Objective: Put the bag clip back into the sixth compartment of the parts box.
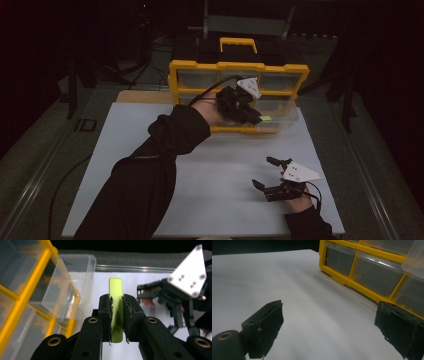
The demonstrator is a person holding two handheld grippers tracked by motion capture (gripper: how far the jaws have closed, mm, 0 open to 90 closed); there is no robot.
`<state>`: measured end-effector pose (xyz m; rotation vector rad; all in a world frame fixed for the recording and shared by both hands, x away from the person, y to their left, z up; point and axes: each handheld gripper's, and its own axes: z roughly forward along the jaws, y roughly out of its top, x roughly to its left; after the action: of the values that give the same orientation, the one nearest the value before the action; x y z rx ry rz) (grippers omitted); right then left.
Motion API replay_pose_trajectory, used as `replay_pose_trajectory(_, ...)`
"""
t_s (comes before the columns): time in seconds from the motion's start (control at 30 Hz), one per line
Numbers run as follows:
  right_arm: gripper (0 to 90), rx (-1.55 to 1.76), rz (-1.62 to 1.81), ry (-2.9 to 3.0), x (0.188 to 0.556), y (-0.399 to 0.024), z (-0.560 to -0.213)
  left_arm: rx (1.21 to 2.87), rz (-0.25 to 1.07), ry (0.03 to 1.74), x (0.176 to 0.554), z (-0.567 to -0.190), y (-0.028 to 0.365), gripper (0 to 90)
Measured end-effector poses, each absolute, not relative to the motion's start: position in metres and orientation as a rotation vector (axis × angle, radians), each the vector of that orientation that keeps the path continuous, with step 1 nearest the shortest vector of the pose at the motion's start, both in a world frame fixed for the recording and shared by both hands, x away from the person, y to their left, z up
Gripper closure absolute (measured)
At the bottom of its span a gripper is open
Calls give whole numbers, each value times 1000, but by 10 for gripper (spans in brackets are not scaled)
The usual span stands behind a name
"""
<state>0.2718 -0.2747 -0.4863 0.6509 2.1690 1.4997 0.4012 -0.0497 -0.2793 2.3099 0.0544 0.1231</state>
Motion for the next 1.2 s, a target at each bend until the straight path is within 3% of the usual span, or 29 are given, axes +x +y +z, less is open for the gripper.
replay_pose_trajectory(0.77, 81, 655, 1526, 2156, 273, -279, -485, 2206, 132, 123, 442, -272, -97, 788)
replay_pose_trajectory(1.2, 81, 661, 1531, 2160, 273, -279, -486, 2234, 130, 197, 456, -283, -111, 787)
